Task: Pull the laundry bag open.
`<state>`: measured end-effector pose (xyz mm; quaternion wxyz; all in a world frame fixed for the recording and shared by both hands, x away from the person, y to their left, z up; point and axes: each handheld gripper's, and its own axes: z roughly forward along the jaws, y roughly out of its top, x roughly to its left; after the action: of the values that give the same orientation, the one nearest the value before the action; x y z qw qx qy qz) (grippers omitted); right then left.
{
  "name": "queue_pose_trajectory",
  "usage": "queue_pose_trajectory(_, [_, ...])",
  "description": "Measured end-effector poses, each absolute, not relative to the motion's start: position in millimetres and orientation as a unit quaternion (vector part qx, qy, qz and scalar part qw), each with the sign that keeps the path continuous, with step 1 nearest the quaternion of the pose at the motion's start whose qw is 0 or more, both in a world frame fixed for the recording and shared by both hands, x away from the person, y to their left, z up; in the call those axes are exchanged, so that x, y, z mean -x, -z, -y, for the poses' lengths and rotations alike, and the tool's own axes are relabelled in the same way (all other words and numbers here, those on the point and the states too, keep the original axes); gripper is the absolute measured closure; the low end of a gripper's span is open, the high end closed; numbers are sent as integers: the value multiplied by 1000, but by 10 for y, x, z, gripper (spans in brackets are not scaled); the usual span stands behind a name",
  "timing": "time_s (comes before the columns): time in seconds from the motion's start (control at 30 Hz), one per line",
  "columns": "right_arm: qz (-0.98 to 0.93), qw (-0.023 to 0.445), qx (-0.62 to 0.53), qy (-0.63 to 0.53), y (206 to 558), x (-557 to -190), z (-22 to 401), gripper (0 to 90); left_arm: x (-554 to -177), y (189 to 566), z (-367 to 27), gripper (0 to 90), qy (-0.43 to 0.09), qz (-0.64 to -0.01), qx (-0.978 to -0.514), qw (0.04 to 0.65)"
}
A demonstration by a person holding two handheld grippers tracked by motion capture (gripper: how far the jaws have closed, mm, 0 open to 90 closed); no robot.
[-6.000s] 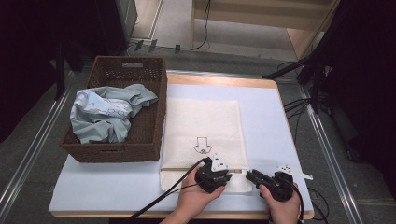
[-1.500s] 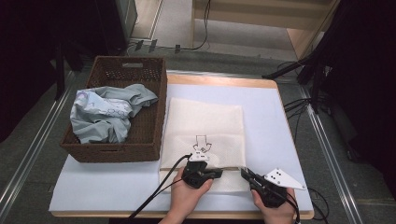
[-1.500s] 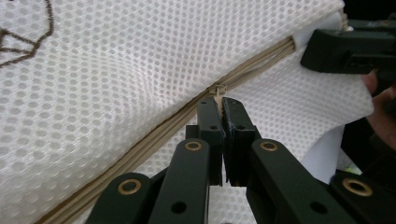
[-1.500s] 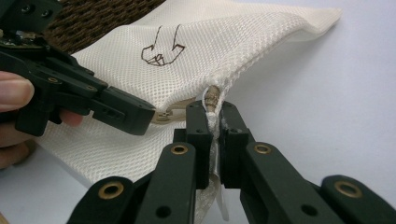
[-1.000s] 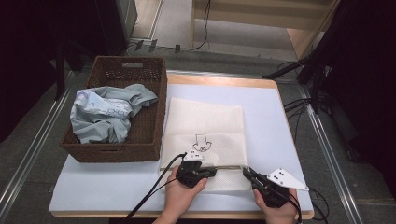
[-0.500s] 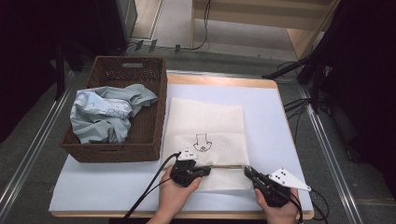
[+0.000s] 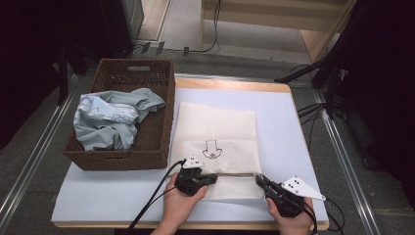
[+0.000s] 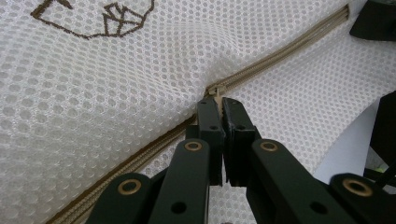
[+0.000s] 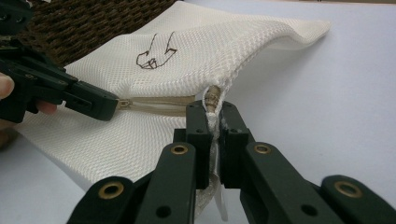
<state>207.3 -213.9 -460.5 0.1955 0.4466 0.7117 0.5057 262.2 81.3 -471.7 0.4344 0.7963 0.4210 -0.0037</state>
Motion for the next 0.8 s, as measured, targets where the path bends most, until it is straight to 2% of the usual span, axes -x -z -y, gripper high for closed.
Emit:
queue_pose_trajectory(0.67, [-703,201,-453,-509,4579,-2070,2187,862,-2604,4709,-1112,883,-39,-437,-800,410])
queue_pose_trajectory(0.8, [-705,200,-452,-510,4581,-2071,2187,861,-2582,4706,-1155,883,-34,-437,-799,412])
